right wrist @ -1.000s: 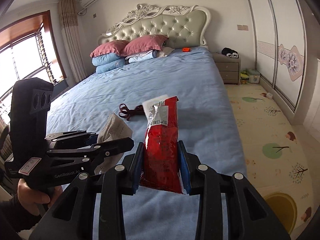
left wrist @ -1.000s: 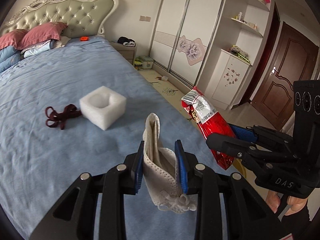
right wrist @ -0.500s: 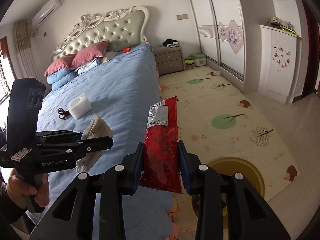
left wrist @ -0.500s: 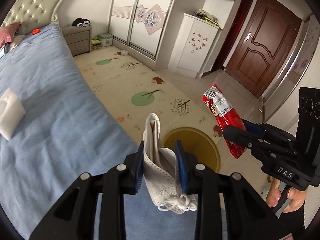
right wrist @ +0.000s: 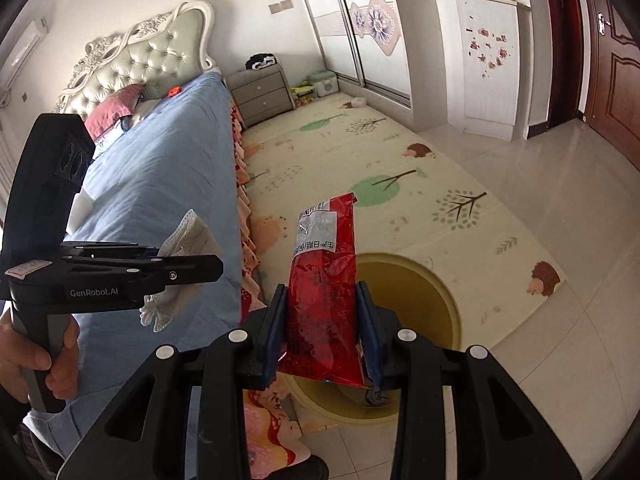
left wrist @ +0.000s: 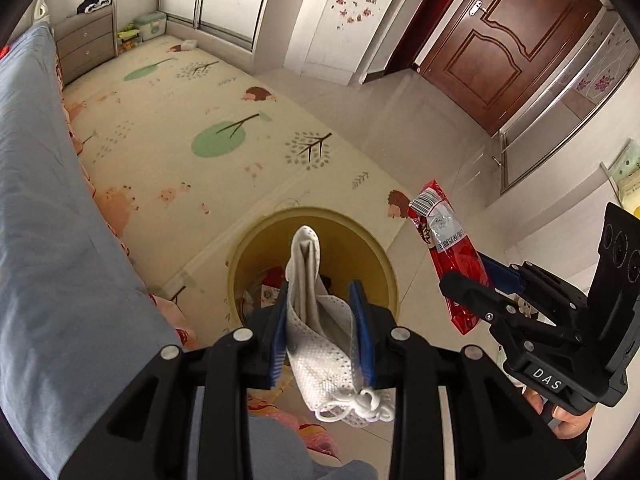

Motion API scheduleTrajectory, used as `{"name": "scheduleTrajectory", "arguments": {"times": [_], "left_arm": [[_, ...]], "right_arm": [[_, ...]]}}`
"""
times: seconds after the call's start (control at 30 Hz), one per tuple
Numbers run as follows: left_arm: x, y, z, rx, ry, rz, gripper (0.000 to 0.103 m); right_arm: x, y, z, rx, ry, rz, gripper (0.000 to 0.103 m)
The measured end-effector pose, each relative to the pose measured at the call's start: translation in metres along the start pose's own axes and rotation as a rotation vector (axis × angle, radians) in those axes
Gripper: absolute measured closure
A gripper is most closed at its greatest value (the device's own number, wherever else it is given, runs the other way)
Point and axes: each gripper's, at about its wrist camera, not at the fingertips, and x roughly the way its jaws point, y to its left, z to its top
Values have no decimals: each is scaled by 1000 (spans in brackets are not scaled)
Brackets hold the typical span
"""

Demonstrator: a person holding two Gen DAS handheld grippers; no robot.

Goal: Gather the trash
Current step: 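Carry the mask and red packet over the yellow bin and open both grippers, then move both tools back over the bed toward the white foam block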

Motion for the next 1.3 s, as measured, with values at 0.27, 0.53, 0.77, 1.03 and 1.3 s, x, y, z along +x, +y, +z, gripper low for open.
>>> {"name": "scheduleTrajectory", "arguments": {"times": [0.27,0.53,0.77,1.03,1.3], "left_arm": [[53,-11,25,-16,67,31,54],[82,-10,27,-28,138,64,6],[75,-8,26,-29,108,49,6],[50,-13,25,-15,66,46,6],[-4,-21,20,18,-24,53,6]], "right_arm": [[48,-37,-18,52,113,-18,62],[80,-49,-33,88,139,-46,30],[75,-56,-30,112,127,-29,30],[55,-43,-23,91,95,-18,30],[14,-16,-8,59,27,-27,30]]}}
